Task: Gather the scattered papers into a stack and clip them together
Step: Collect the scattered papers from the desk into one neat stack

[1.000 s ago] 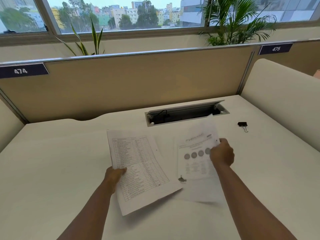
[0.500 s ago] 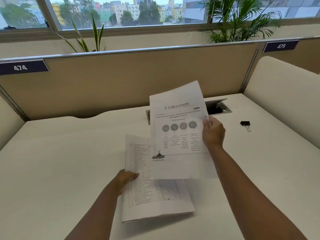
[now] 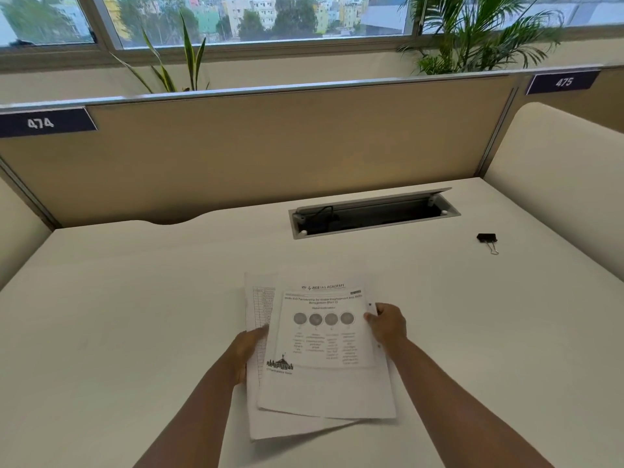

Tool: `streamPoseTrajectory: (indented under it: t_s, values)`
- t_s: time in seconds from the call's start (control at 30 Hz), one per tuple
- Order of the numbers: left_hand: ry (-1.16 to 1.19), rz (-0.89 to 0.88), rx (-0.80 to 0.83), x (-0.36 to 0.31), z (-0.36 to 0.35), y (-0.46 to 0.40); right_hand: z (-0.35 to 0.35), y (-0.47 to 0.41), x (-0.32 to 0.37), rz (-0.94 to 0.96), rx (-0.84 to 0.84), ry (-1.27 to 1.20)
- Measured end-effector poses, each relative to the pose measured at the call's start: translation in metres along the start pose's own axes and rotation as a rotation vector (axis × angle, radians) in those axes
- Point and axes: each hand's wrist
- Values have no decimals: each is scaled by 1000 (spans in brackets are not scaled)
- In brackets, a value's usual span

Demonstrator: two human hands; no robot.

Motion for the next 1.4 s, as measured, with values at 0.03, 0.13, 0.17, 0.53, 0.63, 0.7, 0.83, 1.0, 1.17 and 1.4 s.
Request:
streamPoseTrajectory:
  t_s: [0.03,0.13,0.17,0.53,0.63,0.7,0.83,1.0,1.17,1.4]
  values:
    - [46,1,-3,1,0,0,-2,1,-2,4,13,23]
    - [41,-45,-13,3,-1,-2,-8,2,-5,19,64,16]
    - [32,-82,-30,3,-3,-1,-8,3,-4,30,89,10]
    - [33,-374,33,-34,0,18,13,2,23,-20,396,-583]
    - [19,-436,13,-50,-1,24,16,9,44,175,304,-550]
    - [50,-483,-35,-63,-4,29,16,12,56,280,223,-554]
    - [166,-561,-123,-86,-15,41,16,19,74,376,115,-655]
    - [143,-669,-169,-98,-18,55,25,26,83,446,172,-619]
    - [185,-692,-174,-104,-14,62,35,31,89,467,276,-594]
    - [186,-811,-194,-119,-21,74,41,38,100,495,241,-743]
Point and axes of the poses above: each hand's wrist, its own y-axis away from the middle knuckle, its own z-axis out of the back of the hand, x = y × z, and after that the axes turned 12 degrees about -y, right-handed
